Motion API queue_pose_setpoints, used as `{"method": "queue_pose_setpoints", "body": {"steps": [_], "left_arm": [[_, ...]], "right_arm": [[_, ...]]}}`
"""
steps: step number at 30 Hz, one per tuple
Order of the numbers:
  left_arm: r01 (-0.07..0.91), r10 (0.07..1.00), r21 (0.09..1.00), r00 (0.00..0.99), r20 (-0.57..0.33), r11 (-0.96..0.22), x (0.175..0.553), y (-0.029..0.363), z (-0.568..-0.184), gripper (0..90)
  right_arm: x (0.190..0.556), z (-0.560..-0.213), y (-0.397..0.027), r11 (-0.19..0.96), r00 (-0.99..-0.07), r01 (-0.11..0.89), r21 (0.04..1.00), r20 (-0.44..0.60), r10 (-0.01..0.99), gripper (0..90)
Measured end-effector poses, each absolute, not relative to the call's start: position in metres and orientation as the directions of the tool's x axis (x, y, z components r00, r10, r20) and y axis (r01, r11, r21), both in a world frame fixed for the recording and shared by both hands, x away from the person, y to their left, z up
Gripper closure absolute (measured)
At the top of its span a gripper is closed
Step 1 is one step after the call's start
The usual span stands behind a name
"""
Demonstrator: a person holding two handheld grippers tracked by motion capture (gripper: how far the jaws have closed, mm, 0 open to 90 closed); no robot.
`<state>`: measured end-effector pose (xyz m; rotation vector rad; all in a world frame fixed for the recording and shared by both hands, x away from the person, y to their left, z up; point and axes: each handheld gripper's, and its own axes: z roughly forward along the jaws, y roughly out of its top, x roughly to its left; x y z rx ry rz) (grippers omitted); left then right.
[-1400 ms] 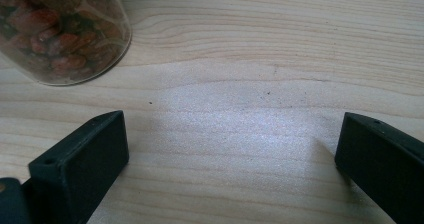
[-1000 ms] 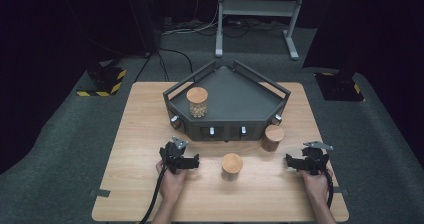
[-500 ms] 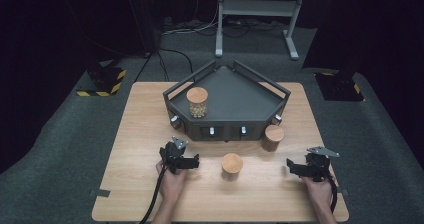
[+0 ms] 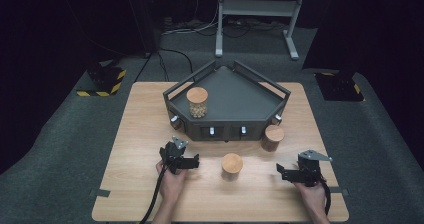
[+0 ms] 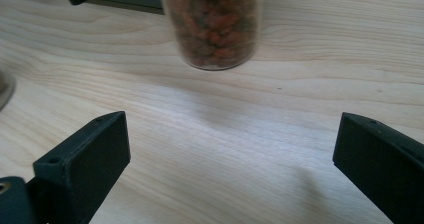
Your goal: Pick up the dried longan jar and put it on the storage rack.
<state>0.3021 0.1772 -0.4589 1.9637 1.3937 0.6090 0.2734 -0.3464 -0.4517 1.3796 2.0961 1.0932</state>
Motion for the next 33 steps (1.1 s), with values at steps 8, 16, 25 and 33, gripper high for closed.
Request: {"method": "queue_pose_setpoints", "body": {"steps": [8, 16, 25, 33], "left_arm": [[0.645, 0.945, 0.73, 0.328, 0.004, -0.227, 0.302, 0.177, -0.459, 2.3], [0.645, 0.945, 0.73, 0.328, 0.004, -0.227, 0.302, 0.177, -0.459, 2.3], [0.645, 0.945, 0.73, 0.328, 0.004, -0.227, 0.302, 0.177, -0.459, 2.3], [0.645, 0.945, 0.73, 0.328, 0.004, -0.227, 0.302, 0.177, -0.459, 2.3]], "right_arm": [[0.271, -0.453, -0.341, 0.218, -0.487, 0.574, 0.789, 0.115, 0.866, 1.4], [0.269, -0.455, -0.33, 0.246, -0.544, 0.561, 0.791, 0.128, 0.829, 1.4], [0.269, -0.458, -0.321, 0.278, -0.6, 0.544, 0.792, 0.136, 0.788, 1.4], [0.271, -0.461, -0.307, 0.321, -0.669, 0.511, 0.798, 0.135, 0.731, 1.5]]}}
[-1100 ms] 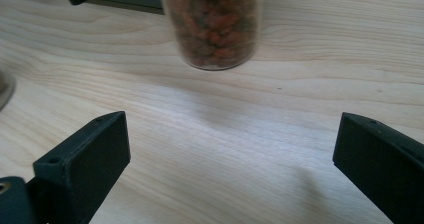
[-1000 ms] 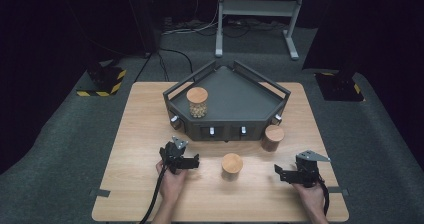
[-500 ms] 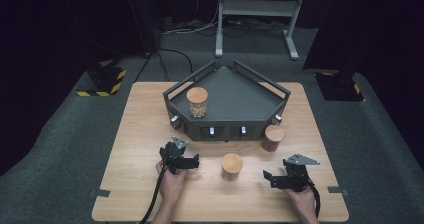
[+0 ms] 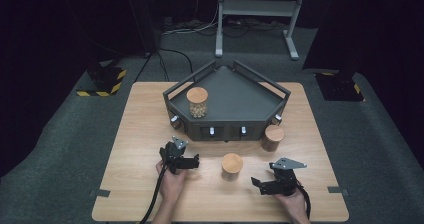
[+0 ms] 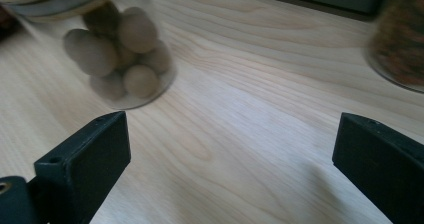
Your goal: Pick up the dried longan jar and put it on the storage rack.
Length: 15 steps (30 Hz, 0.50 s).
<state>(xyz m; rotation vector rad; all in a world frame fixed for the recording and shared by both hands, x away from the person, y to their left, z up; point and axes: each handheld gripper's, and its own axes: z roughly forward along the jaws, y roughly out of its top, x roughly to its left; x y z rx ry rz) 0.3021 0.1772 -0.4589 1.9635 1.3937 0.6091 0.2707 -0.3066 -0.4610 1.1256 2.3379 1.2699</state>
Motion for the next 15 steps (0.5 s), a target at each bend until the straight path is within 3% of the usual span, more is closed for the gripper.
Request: {"method": "queue_pose_setpoints", "body": {"steps": [15], "left_arm": [[0.645, 0.945, 0.73, 0.328, 0.004, -0.227, 0.302, 0.177, -0.459, 2.3]], "right_arm": [[0.277, -0.466, -0.274, 0.373, -0.755, 0.468, 0.801, 0.143, 0.64, 3.3]]}}
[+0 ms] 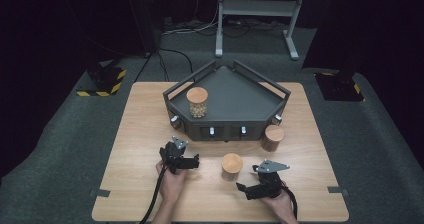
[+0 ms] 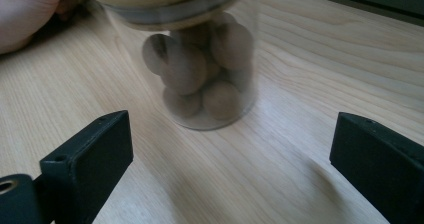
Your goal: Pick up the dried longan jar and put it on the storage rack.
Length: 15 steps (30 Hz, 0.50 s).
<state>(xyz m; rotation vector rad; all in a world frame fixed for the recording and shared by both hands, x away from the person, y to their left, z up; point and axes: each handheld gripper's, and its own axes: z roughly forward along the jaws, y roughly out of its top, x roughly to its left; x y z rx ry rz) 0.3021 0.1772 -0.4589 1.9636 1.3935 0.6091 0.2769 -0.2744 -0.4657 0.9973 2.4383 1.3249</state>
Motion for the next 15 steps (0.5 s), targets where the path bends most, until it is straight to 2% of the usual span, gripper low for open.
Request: {"method": "queue_pose_setpoints", "body": {"steps": [15], "left_arm": [[0.645, 0.945, 0.729, 0.328, 0.005, -0.228, 0.302, 0.177, -0.459, 2.2]], "right_arm": [[0.278, -0.466, -0.247, 0.388, -0.761, 0.435, 0.812, 0.101, 0.641, 6.3]]}}
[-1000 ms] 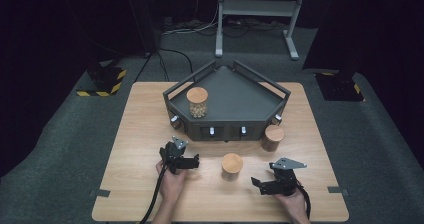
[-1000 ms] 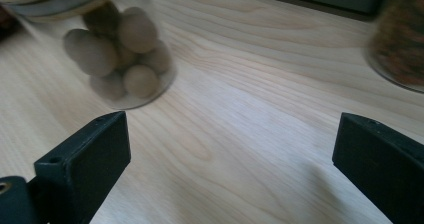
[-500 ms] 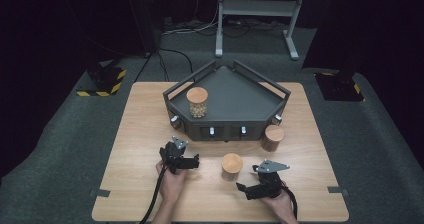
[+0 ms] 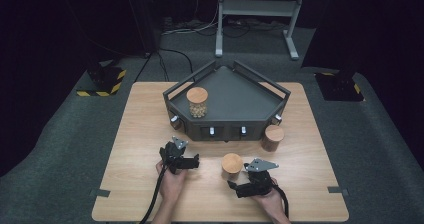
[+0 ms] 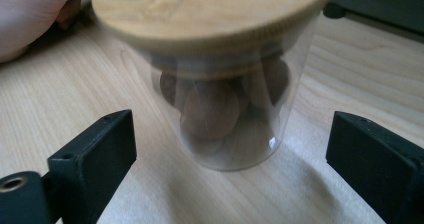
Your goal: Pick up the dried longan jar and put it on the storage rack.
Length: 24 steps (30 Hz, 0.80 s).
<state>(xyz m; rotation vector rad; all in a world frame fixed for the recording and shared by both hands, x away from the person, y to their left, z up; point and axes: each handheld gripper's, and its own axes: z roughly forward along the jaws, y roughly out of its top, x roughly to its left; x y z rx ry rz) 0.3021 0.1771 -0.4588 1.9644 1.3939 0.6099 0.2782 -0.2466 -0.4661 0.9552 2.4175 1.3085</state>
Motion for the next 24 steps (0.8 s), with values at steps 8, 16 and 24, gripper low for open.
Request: {"method": "queue_pose_setpoints", "body": {"steps": [8, 16, 24], "left_arm": [[0.645, 0.945, 0.73, 0.328, 0.005, -0.228, 0.302, 0.177, -0.459, 2.3], [0.645, 0.945, 0.729, 0.328, 0.005, -0.228, 0.302, 0.177, -0.459, 2.3], [0.645, 0.945, 0.729, 0.328, 0.005, -0.228, 0.302, 0.177, -0.459, 2.3]], "right_arm": [[0.278, -0.467, -0.242, 0.372, -0.754, 0.421, 0.828, 0.091, 0.651, 13.8], [0.275, -0.467, -0.234, 0.379, -0.754, 0.399, 0.835, 0.063, 0.654, 16.8], [0.271, -0.469, -0.229, 0.385, -0.755, 0.371, 0.845, 0.033, 0.655, 22.1]]}}
